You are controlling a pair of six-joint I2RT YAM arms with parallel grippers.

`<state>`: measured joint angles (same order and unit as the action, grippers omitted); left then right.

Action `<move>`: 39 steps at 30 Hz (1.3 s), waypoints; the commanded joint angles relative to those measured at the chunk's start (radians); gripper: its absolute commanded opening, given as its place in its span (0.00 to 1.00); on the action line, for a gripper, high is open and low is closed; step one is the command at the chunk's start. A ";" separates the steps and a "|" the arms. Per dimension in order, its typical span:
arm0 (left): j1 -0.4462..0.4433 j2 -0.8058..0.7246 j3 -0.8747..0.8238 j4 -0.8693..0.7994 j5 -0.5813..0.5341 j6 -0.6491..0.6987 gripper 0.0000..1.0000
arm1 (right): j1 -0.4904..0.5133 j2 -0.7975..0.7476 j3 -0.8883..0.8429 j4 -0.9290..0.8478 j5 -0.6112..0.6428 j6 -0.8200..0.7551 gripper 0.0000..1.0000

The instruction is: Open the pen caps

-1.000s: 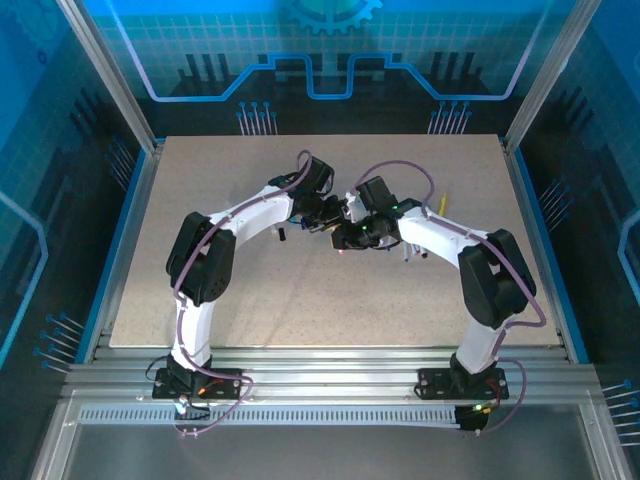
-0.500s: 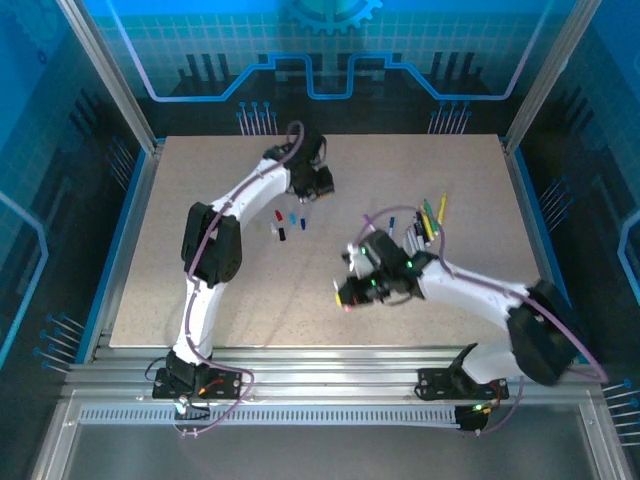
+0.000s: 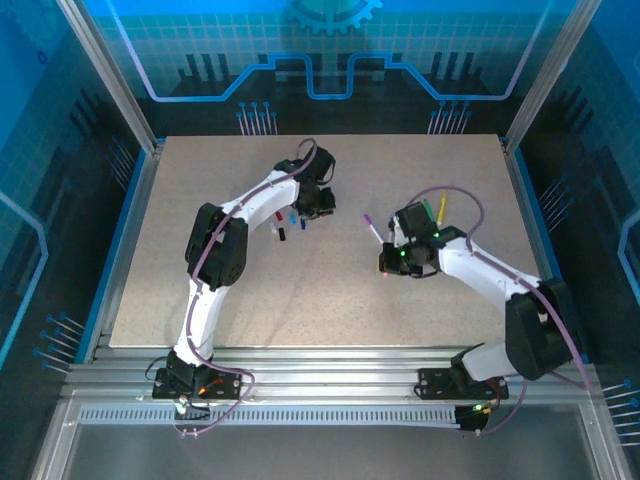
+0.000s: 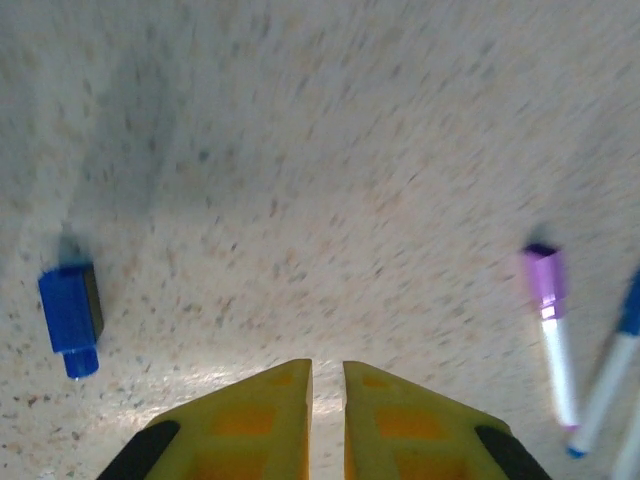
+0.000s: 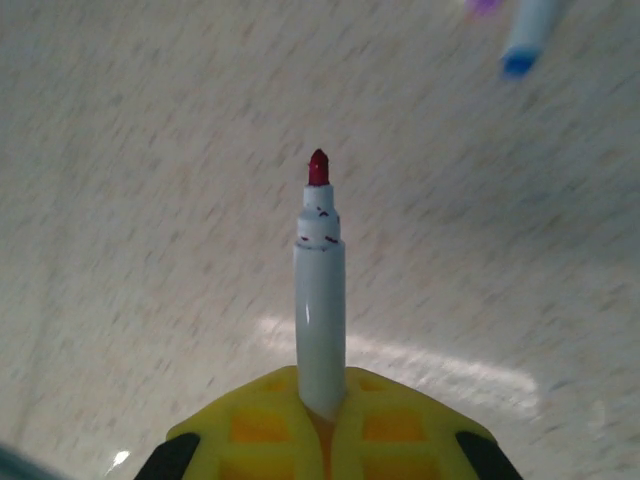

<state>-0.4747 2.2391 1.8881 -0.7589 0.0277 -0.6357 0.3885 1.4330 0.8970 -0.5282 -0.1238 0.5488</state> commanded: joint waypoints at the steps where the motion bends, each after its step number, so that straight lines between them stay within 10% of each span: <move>1: 0.001 -0.058 -0.035 -0.014 -0.047 0.030 0.00 | -0.053 0.072 0.076 -0.034 0.089 -0.069 0.00; 39: -0.013 0.032 0.014 -0.133 -0.215 0.083 0.25 | -0.106 0.431 0.266 -0.117 0.319 -0.085 0.11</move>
<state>-0.4873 2.2642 1.8687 -0.8612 -0.1658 -0.5694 0.2867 1.8442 1.1534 -0.5987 0.1566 0.4587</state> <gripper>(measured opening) 0.251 0.112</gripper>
